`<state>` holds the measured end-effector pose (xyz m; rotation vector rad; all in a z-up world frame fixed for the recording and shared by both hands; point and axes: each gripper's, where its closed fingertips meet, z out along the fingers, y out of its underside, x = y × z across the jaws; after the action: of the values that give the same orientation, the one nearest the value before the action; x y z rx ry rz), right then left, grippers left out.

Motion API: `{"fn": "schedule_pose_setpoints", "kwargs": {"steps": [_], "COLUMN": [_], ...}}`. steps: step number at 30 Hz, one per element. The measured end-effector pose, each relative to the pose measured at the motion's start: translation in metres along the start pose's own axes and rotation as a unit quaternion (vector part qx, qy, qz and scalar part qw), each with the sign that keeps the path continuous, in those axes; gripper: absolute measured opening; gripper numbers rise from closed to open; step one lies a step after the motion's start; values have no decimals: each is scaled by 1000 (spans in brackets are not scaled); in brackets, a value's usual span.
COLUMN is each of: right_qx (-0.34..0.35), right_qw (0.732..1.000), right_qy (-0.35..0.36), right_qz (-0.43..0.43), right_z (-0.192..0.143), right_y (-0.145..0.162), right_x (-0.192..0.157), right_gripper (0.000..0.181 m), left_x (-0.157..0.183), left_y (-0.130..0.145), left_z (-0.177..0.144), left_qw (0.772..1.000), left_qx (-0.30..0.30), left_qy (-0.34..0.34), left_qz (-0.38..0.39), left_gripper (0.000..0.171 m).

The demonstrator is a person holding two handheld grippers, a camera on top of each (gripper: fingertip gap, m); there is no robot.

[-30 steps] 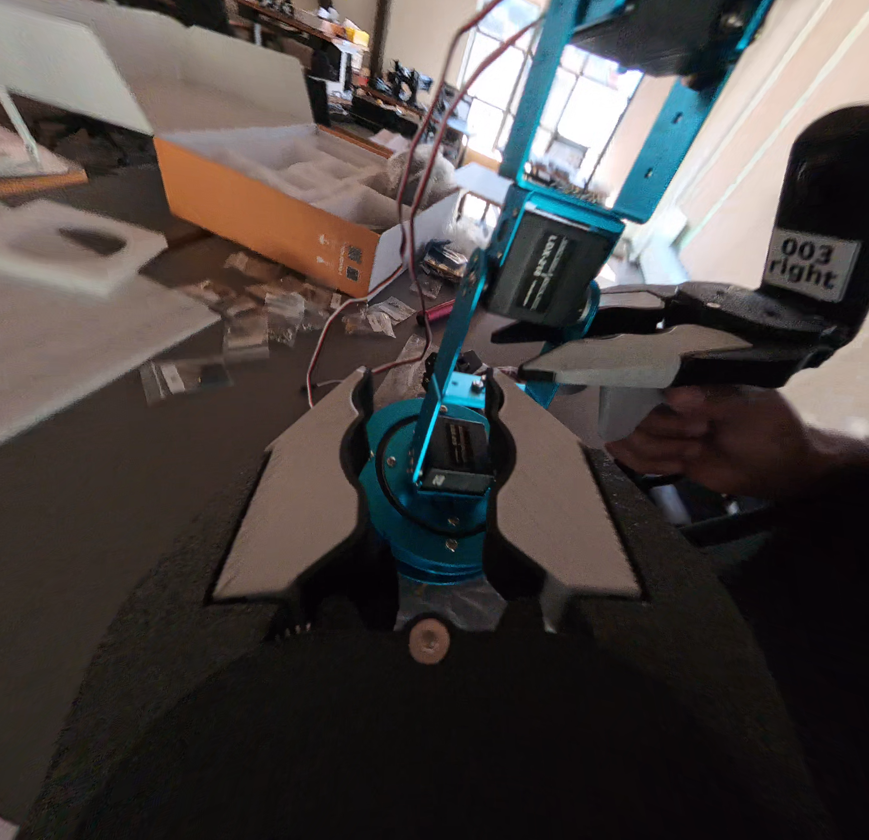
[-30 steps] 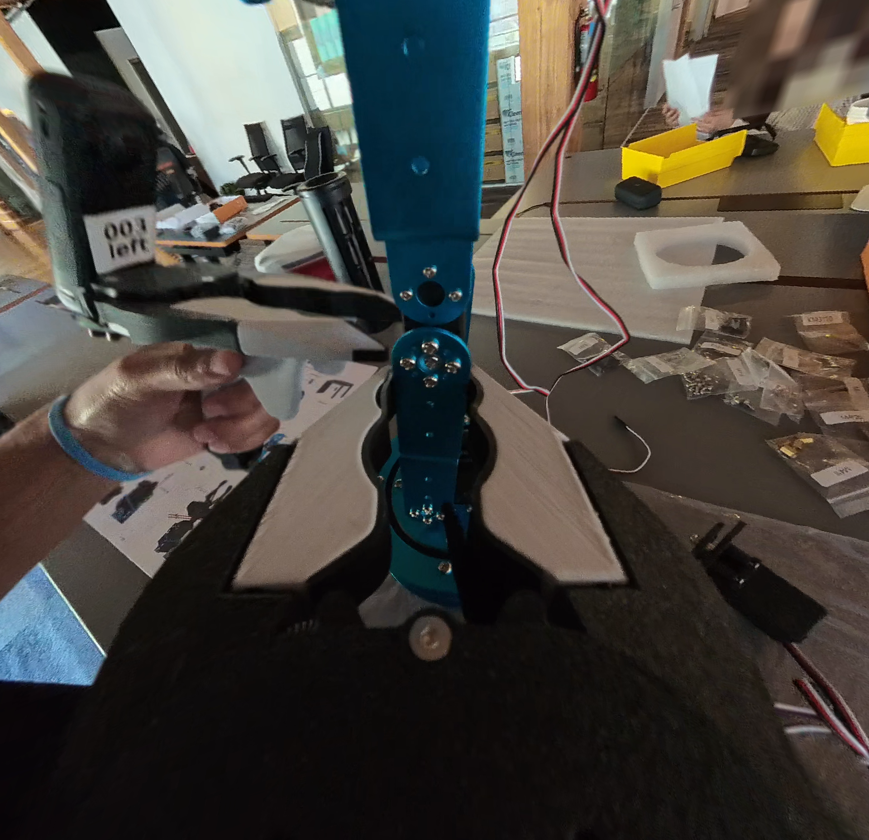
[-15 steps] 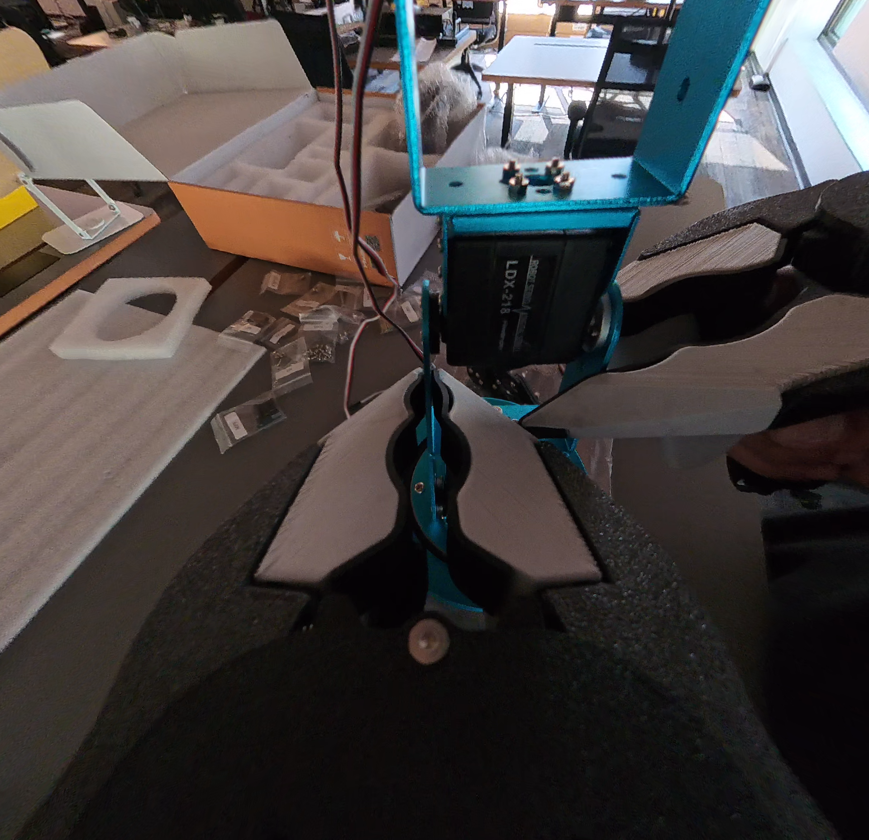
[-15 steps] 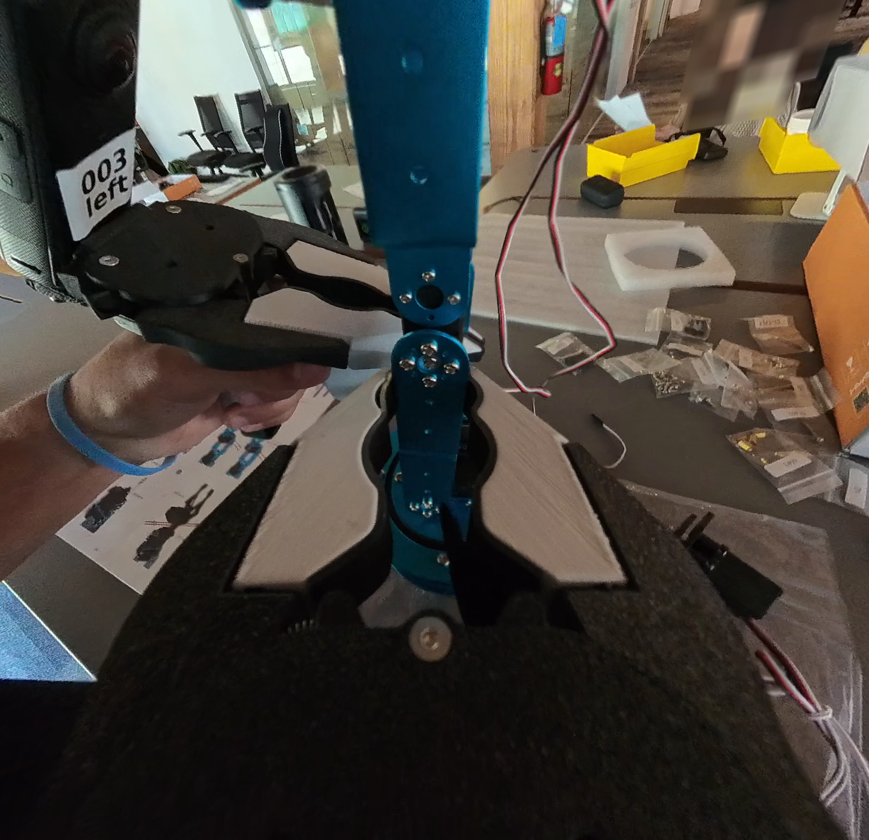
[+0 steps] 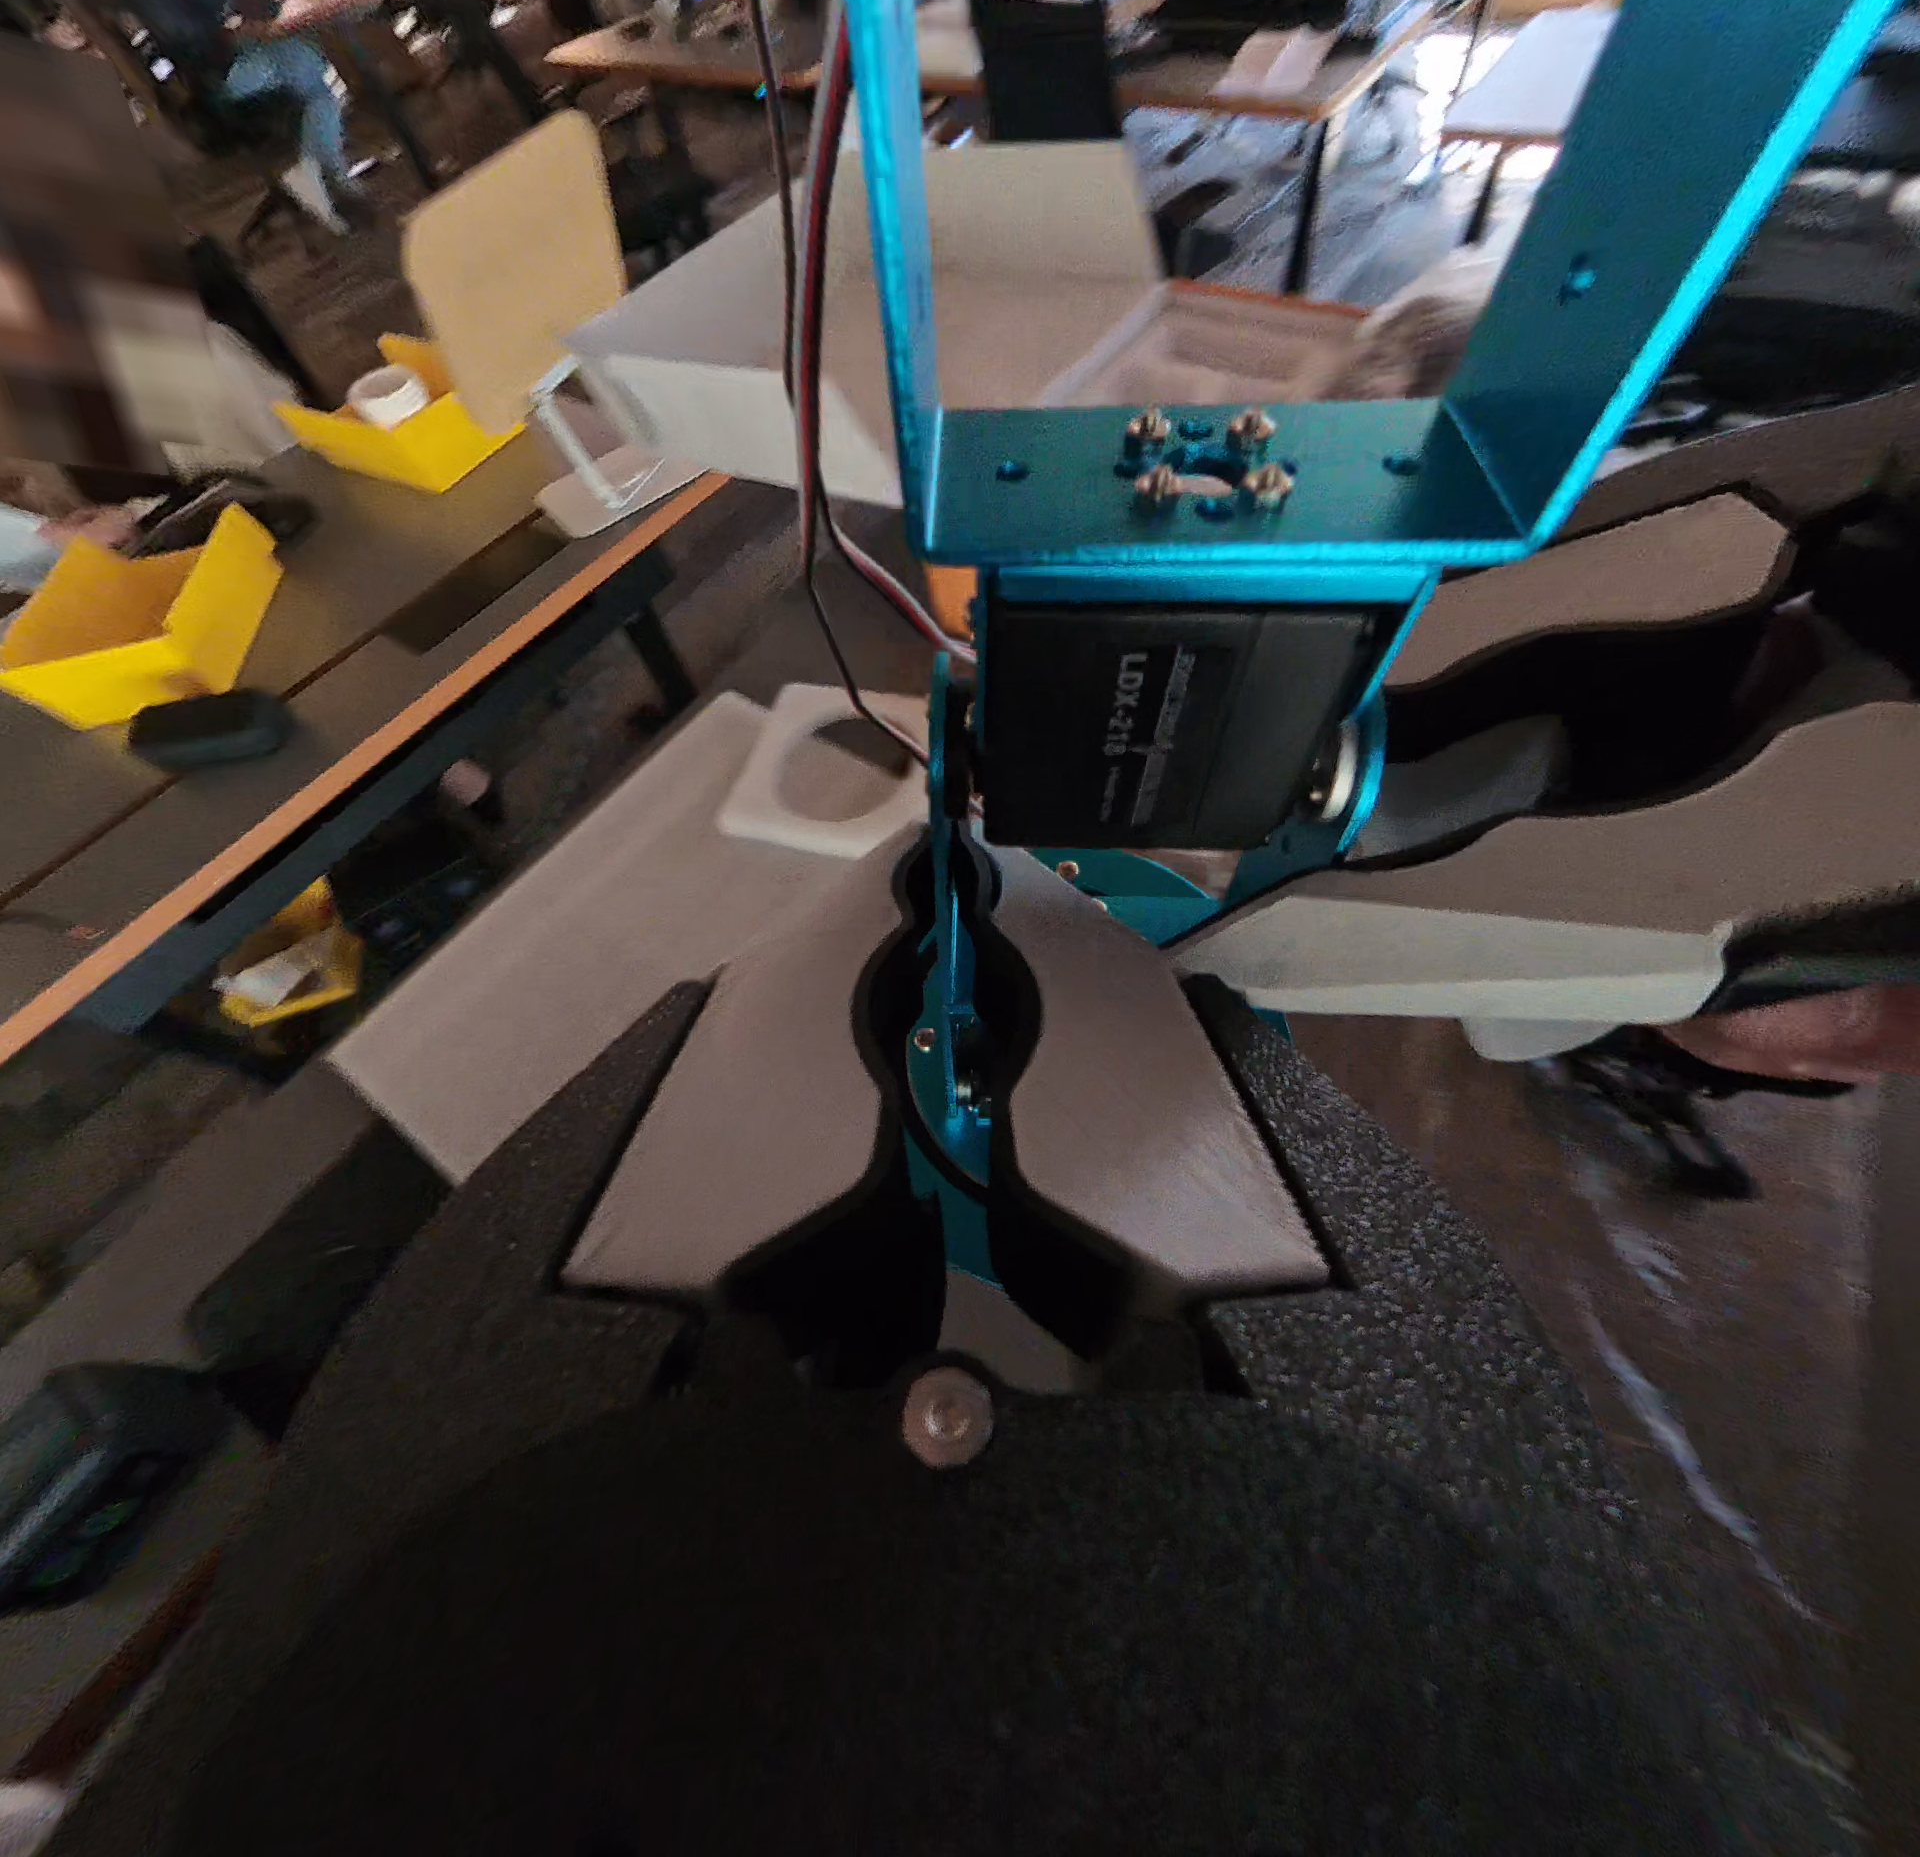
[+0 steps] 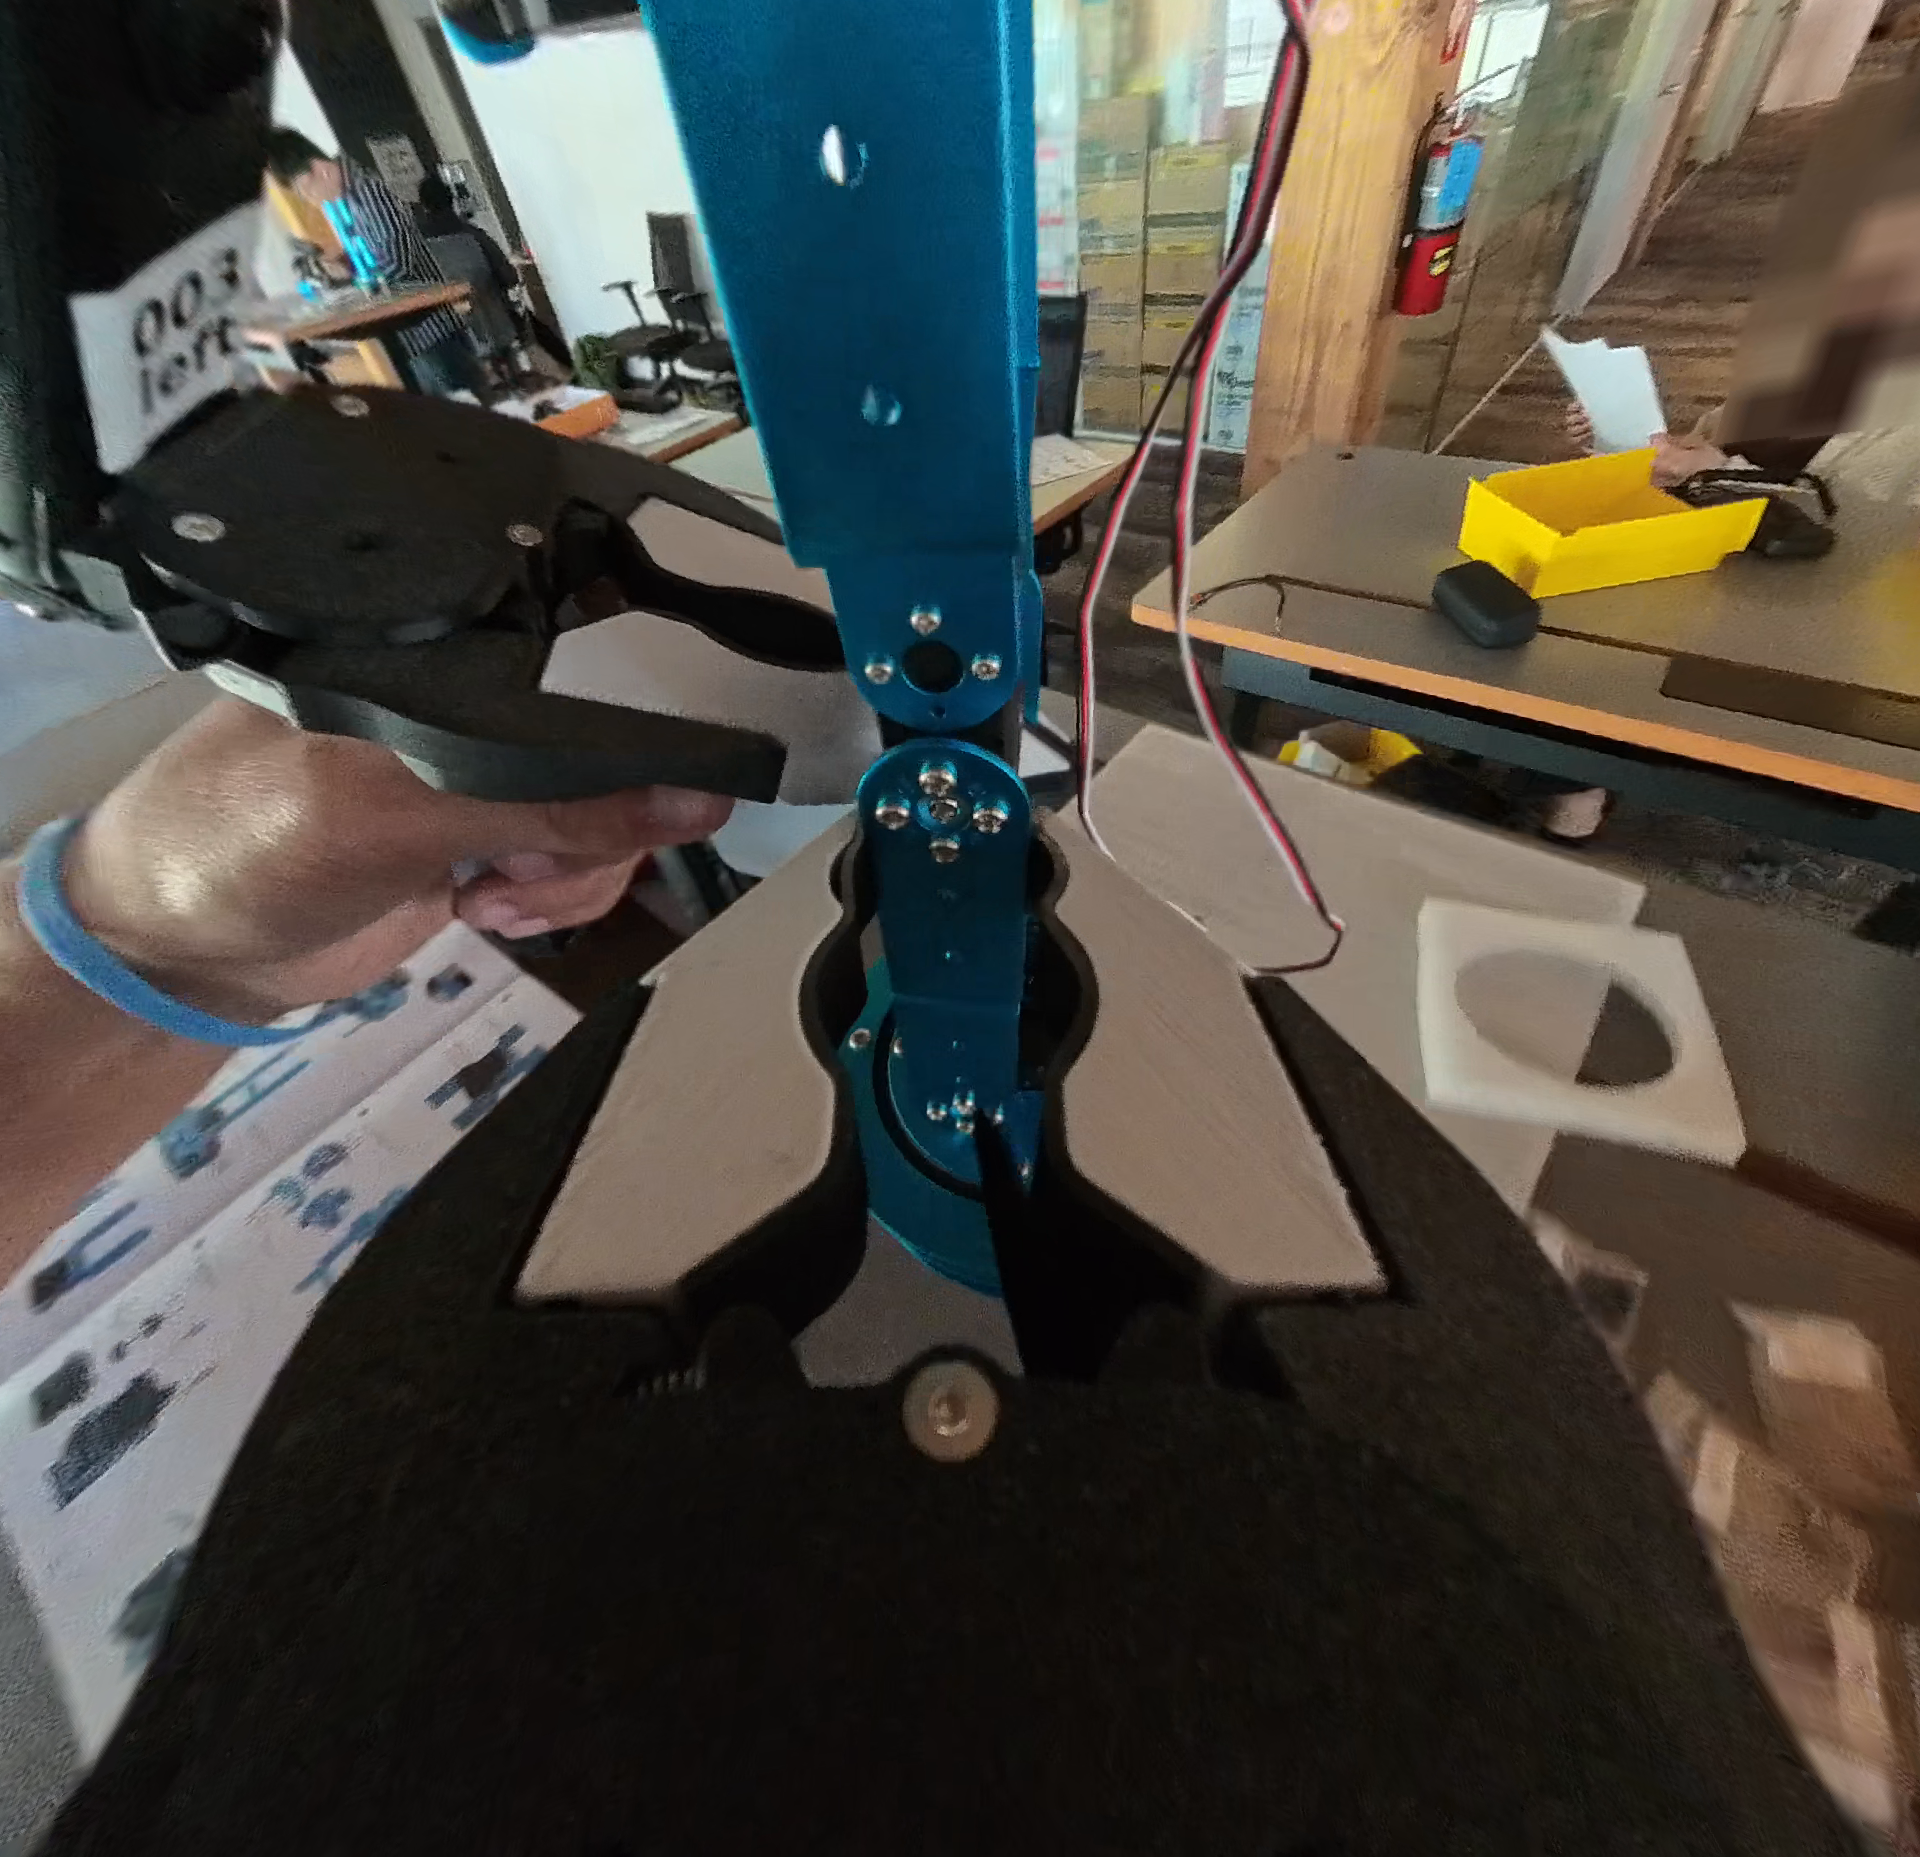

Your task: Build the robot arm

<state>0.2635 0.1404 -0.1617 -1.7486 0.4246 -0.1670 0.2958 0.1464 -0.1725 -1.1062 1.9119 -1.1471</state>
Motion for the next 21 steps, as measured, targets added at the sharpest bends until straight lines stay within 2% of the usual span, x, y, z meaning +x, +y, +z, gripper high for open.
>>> {"fn": "schedule_pose_setpoints", "kwargs": {"steps": [2,5,10,14,17,21], "right_qx": [-13,-28,-69,-89,-98,-87], "right_qw": [1000,999,996,995,994,996], "right_qy": [-3,-13,-10,1,-7,-27], "right_qz": [-13,15,46,39,41,18], "right_z": [40,97,169,198,203,202], "right_y": [-11,-17,5,31,48,51], "right_x": [17,39,64,74,78,76], "right_gripper": [25,26,25,24,23,23], "left_x": [-44,-103,-168,-186,-185,-184], "left_y": [-3,1,42,79,97,100], "left_z": [13,33,62,72,76,74], "left_qw": [999,997,986,970,965,960], "left_qx": [-19,-54,-145,-195,-180,-146], "left_qy": [-23,-52,-81,-127,-160,-206], "left_qz": [-12,-20,-29,-68,-104,-120], "left_gripper": [0,1,1,0,1,1]}}
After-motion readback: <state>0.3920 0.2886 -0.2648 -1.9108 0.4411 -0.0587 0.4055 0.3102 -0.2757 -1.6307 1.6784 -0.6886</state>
